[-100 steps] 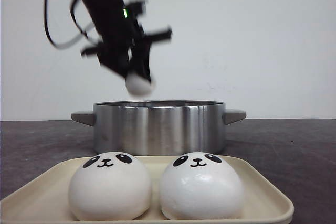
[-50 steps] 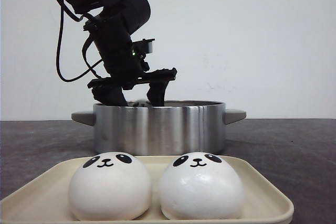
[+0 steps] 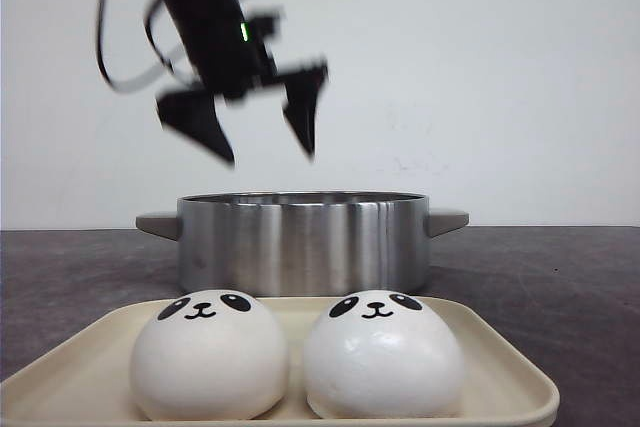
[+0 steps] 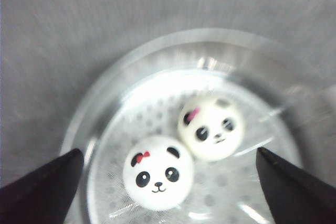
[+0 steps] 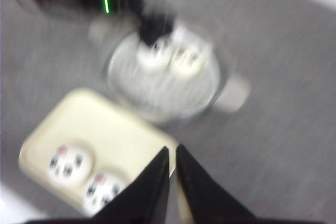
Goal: Steam buns
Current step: 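Lower the right gripper and grasp the nearer panda bun on its side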
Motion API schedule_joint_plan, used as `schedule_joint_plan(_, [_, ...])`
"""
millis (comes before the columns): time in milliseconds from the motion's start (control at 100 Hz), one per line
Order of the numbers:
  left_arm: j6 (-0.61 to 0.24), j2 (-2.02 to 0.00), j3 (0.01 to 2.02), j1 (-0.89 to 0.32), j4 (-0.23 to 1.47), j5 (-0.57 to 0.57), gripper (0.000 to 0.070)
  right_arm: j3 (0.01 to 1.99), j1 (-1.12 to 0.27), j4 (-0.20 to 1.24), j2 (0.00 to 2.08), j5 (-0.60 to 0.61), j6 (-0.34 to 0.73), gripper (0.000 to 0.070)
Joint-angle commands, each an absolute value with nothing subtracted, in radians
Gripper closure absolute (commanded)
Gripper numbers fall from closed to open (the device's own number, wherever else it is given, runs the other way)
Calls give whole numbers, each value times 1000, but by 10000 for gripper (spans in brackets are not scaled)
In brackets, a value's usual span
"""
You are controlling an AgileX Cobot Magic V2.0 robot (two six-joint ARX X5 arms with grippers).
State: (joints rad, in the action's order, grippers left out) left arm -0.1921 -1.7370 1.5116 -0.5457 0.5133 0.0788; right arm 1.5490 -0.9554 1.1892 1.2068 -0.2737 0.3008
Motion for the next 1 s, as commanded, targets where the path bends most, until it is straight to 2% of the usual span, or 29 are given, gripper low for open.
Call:
schedule_joint_plan(0, [-231,-1661,1538,-558,529,82,63,1444,-966,1144,1214,-203,375,686])
schedule_joint_plan(190, [-236,-1436,1538,-593,601,81,63,1143,-976,959,1215,-16,509,672])
schedule_joint_plan(230, [-235,-1395,1538,-605,614,81,63,1104,-979,938,1215,7,537,595])
schedule_joint_plan(320, [-232,-1314,1538,-631,641,81,63,1044,-979,913,1215,54,550,326])
schedule_joint_plan(360, [-232,-1283,1538,-643,652,81,63,1028,-979,905,1215,58,551,275])
schedule_joint_plan(600, [-233,-1172,1538,-698,691,82,63,987,-978,840,1257,91,554,276])
schedule_joint_plan(990, [-233,-1157,1538,-704,749,82,63,987,-974,747,1511,136,547,276])
